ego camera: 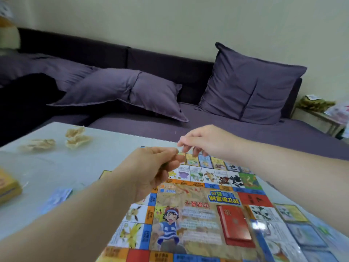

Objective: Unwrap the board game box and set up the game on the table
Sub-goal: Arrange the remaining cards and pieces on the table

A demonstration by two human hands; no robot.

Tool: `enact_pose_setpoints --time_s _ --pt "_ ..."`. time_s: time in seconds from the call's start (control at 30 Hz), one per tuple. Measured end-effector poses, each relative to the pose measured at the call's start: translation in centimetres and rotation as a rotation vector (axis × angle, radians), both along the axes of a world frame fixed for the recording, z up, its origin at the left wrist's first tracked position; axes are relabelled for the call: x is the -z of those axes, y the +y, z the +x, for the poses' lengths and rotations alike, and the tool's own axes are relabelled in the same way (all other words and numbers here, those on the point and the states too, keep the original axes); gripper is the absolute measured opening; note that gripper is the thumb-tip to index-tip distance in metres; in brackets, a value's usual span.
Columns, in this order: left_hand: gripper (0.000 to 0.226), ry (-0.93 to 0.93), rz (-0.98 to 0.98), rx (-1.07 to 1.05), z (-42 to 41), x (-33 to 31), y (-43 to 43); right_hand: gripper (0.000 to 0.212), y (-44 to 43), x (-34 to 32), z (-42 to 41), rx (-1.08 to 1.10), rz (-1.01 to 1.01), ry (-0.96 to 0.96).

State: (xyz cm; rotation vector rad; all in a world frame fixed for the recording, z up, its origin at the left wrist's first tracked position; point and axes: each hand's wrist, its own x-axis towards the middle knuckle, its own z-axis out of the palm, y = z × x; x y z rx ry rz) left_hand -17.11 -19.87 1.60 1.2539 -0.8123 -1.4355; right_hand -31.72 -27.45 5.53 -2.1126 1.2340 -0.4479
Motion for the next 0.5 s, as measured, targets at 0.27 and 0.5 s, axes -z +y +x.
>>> enact_pose_setpoints --time_s 0.27,0.5 --pt "0.033 0.004 -0.048 -0.197 0.1 -1.7 11.7 0.010 12.2 -0.7 3.8 -0.004 0.400 -0.238" --pt "0.033 -0.106 -0.175 -0.453 2.8 -0.9 19.1 0.018 18.9 -0.5 8.4 -0.059 0.518 -0.301"
